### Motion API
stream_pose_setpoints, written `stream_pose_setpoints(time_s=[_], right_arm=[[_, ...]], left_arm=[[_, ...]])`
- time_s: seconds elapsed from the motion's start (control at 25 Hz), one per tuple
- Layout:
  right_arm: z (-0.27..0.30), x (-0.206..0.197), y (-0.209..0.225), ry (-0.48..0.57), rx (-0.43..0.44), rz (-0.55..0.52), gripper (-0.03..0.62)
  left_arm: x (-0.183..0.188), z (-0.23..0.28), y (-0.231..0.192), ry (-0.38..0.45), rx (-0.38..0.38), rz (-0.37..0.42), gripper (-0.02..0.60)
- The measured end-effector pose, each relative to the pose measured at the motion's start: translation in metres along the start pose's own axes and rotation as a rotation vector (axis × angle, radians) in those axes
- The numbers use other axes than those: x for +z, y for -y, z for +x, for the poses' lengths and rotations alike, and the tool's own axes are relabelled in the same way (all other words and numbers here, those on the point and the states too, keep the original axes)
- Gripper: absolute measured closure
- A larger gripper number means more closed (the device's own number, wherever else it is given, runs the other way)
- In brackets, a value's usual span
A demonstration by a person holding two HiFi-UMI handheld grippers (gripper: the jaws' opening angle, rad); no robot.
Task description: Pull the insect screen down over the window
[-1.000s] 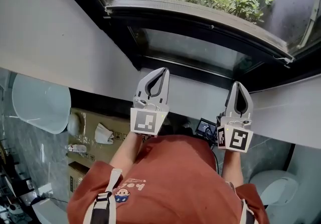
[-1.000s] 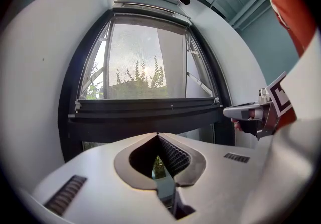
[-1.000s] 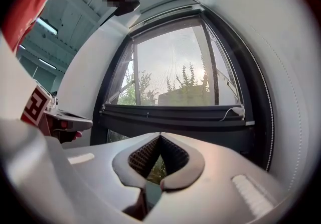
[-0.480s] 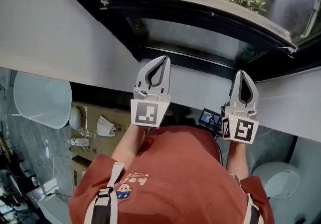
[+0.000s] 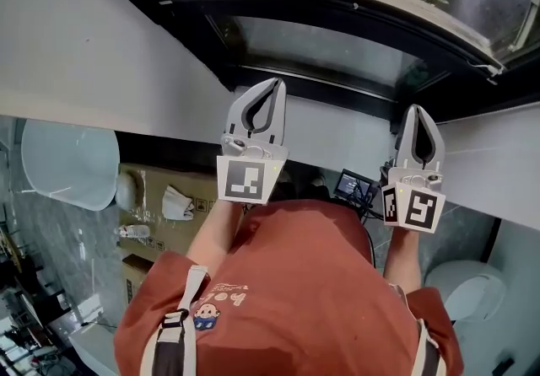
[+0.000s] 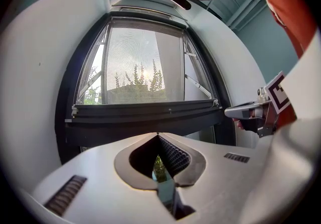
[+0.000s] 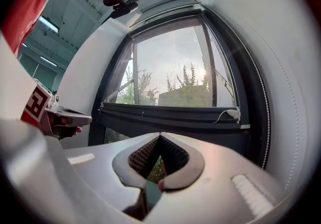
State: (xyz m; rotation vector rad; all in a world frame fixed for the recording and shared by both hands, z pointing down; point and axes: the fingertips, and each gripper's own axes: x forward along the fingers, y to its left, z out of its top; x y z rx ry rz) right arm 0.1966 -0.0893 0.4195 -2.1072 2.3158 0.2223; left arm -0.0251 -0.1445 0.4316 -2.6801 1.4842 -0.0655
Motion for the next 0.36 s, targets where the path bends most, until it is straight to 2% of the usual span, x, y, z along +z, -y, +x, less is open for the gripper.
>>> stream_pose_setpoints(time_s=[0.36], right_arm=[[-0.0022, -0.0031, -0.0031, -0.015, -0.005, -0.01, 0.585]], left_arm=[[-0.0013, -0.0035, -0.0034, 0.008, 0.005, -0.008, 0.577]])
